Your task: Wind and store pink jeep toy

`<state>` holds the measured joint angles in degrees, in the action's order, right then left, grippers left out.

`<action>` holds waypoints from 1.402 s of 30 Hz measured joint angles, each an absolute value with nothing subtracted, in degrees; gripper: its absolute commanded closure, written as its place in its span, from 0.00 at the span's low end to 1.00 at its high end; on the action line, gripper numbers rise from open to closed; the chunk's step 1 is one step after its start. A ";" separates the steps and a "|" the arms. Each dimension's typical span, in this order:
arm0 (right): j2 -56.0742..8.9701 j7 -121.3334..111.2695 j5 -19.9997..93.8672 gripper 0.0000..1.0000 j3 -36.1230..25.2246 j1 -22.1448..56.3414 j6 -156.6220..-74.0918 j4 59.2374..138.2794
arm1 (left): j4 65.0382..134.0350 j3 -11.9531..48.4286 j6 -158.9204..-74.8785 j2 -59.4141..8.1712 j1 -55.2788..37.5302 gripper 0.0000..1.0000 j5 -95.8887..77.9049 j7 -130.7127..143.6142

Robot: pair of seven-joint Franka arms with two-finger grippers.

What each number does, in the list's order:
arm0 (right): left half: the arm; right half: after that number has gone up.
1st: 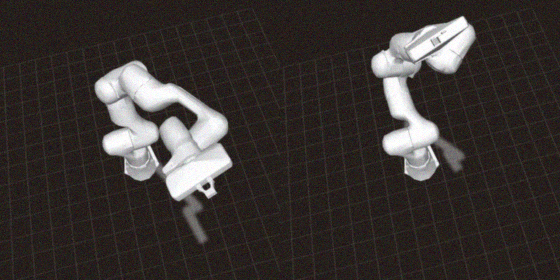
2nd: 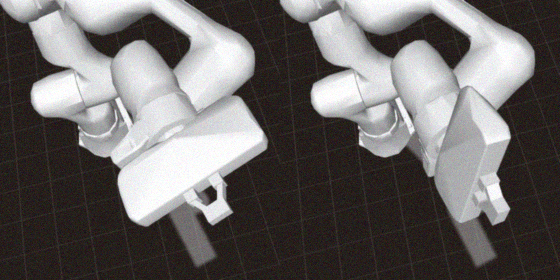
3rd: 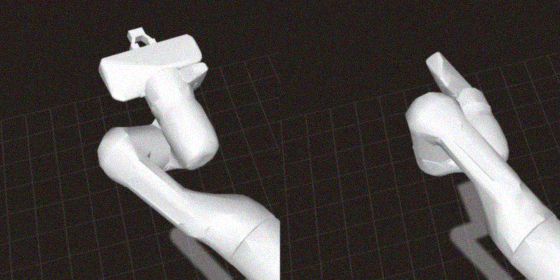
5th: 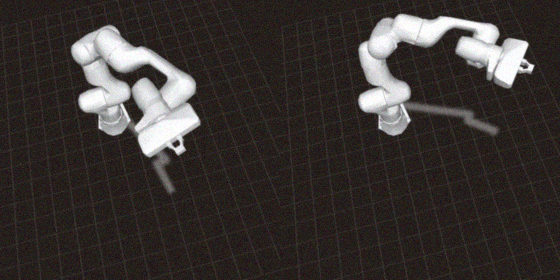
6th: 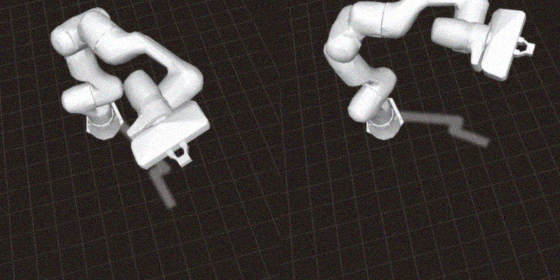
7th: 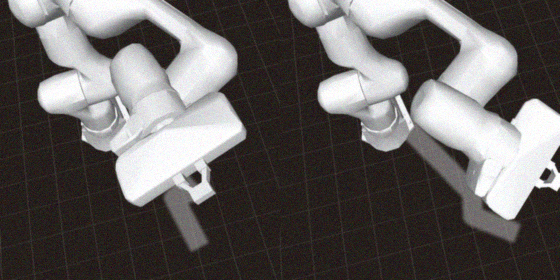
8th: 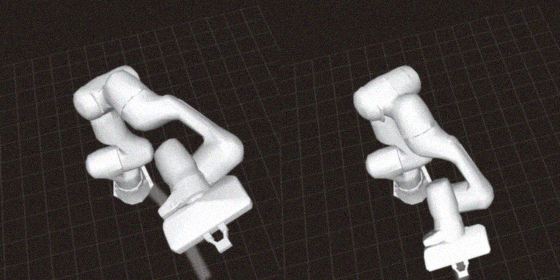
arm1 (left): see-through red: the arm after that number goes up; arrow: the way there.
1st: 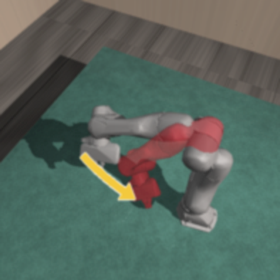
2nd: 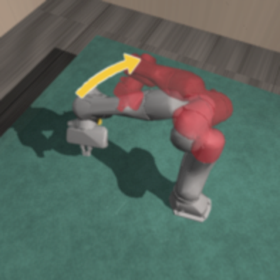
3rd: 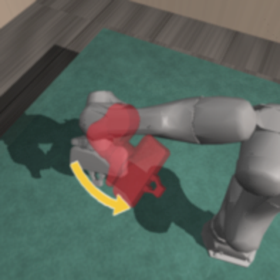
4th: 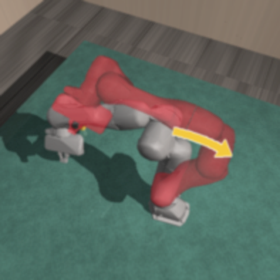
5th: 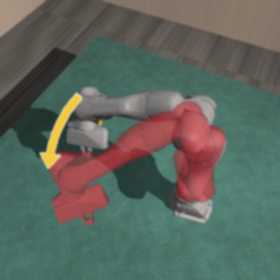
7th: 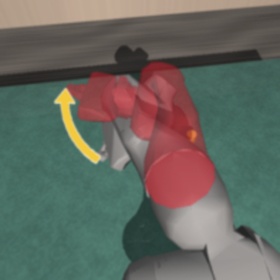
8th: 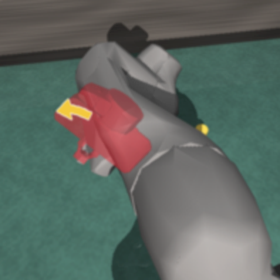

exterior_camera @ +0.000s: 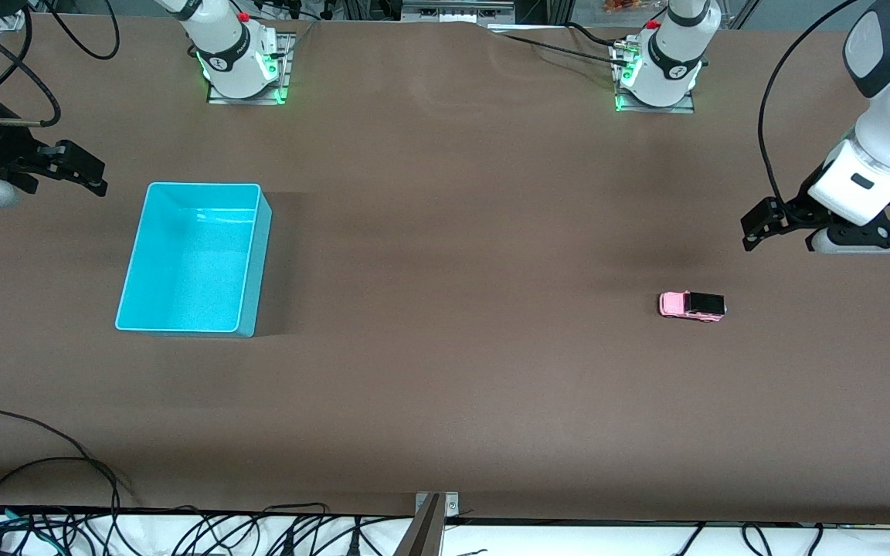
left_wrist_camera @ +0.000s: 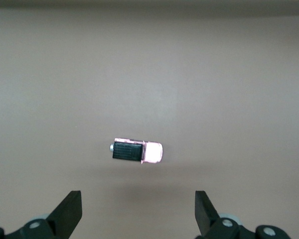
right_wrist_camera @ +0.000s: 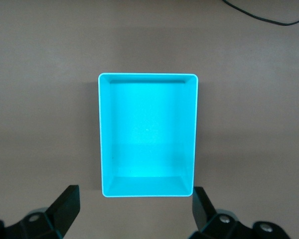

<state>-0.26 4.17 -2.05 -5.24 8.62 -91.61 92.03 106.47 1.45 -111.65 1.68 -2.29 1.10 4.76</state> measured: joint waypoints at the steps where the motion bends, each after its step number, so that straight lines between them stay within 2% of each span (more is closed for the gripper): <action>1: -0.26 4.17 -2.05 0.00 -5.24 8.62 -91.61 92.02 | 106.47 1.69 -111.39 1.87 -2.31 0.00 1.10 4.76; 18: -0.26 4.17 -2.05 0.00 -5.25 8.61 -91.61 92.02 | 104.27 2.31 -105.73 1.99 -2.98 0.00 1.10 4.76; 42: -0.26 4.17 -2.05 0.00 -5.26 8.61 -91.59 92.02 | 103.98 2.25 -105.49 1.73 -3.11 0.00 1.10 4.76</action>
<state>-0.26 4.17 -2.05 -5.26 8.61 -91.59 92.02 103.98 2.25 -105.49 1.73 -3.11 1.10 4.76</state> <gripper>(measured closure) 0.000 0.000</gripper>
